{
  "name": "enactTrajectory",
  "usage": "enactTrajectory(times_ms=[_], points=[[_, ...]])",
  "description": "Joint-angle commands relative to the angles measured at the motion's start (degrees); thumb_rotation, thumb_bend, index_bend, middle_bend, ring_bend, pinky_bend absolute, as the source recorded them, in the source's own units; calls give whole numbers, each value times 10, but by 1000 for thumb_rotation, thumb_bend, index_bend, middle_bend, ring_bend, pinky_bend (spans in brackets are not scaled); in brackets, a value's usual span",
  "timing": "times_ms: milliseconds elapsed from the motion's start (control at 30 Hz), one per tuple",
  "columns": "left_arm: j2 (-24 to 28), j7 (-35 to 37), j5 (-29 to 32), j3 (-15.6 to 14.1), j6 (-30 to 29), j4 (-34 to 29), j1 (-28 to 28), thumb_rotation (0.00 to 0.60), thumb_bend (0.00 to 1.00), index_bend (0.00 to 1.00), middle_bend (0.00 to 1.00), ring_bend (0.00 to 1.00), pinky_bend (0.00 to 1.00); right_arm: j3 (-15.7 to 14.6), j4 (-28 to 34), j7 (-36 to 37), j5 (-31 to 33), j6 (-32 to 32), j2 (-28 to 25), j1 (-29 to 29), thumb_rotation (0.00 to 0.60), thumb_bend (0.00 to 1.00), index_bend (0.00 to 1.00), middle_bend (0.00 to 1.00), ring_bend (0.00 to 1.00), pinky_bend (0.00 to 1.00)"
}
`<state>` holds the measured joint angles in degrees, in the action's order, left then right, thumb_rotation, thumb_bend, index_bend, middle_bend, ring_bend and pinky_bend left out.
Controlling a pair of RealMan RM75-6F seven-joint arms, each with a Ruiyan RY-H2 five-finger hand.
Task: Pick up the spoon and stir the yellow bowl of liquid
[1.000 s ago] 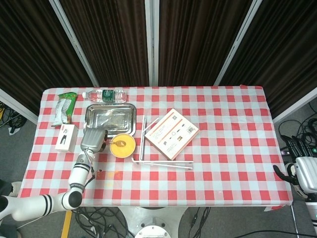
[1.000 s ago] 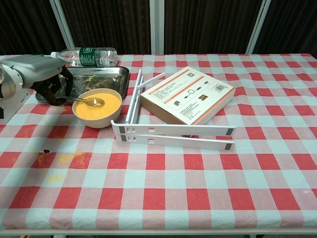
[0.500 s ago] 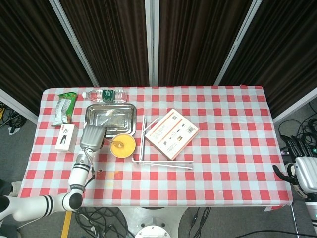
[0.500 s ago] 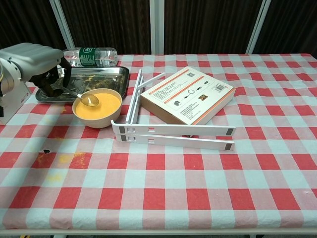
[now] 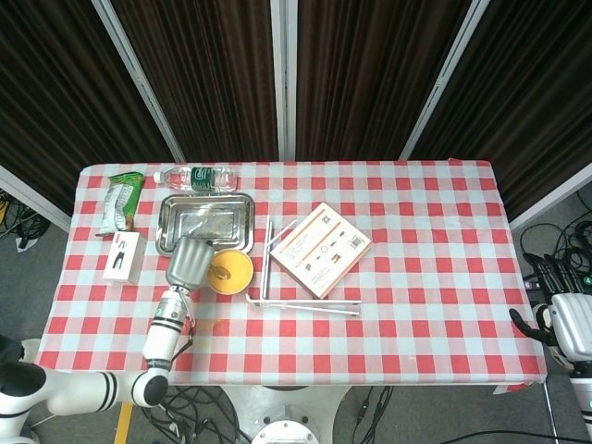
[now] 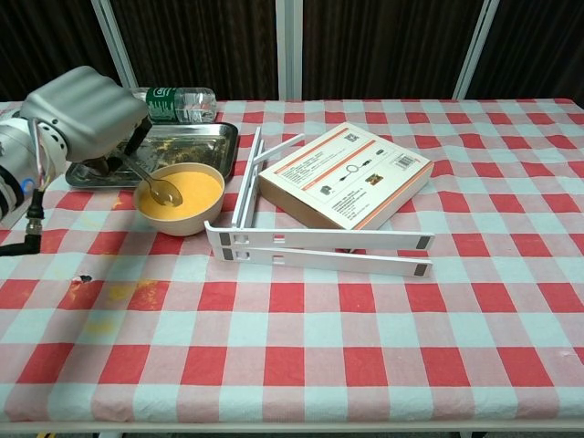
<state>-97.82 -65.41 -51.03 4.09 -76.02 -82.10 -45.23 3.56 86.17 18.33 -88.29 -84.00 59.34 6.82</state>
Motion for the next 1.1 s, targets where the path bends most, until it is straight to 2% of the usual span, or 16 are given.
enactTrajectory(times_ms=[33,467,833,1100], points=[[-11,-20,1,5,-8,5,-2,600,420,663,977,911,988,0,0,1,0,0,0,0,600,217,21,99,0,71],[-33,-69,-3,32,-15,31,-17,600,420,664,978,913,988,1,-6,5,2,7,2,3,600,217,21,99,0,71],[-64,-109,-8,7,-4,56,-12,600,421,663,979,914,988,1,-13,11,4,11,5,4,600,217,21,99,0,71],[-63,-96,0,19,14,37,-7,600,421,665,980,914,988,1,-17,14,6,11,6,3,600,217,21,99,0,71]])
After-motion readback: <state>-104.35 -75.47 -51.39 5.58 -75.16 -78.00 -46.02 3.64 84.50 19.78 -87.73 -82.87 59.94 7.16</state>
